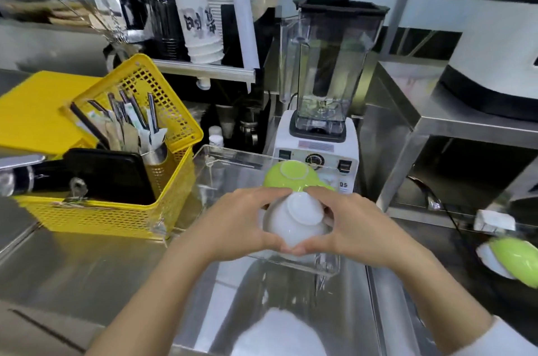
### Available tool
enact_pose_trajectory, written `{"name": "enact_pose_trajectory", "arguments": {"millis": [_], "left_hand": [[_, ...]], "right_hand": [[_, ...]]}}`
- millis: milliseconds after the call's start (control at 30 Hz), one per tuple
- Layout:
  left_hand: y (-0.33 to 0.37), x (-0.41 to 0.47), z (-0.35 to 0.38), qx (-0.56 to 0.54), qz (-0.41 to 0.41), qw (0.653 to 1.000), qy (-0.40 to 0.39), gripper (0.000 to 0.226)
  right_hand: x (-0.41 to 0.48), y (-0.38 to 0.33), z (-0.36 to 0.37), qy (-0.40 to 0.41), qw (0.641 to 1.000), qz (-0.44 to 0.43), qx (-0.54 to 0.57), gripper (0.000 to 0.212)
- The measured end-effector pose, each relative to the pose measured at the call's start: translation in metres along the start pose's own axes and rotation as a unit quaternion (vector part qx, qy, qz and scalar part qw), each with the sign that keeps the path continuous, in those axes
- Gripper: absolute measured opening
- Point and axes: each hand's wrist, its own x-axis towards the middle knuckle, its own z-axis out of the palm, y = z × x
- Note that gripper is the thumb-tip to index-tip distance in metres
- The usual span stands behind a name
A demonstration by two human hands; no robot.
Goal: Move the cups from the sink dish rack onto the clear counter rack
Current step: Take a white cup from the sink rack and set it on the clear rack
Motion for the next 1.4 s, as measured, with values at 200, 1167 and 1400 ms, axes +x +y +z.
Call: {"name": "enact_pose_trajectory", "arguments": {"millis": [200,1167,1400], "left_hand": [[-0.022,0.006,0.016,-0.033,-0.015,0.999,-0.023,0.082],[0.151,0.114,0.116,-0.063,0.210,0.975,-0.025,0.055],[0.207,0.183,0.218,-0.045,0.192,0.977,-0.077,0.059]], "right_hand": [[0.008,0.002,0.018,-0.002,1.000,0.023,-0.017,0.072],[-0.083,0.156,-0.059,0.142,0.978,0.140,0.053,0.072],[-0.144,0.263,-0.079,0.166,0.949,0.253,0.093,0.076]]}}
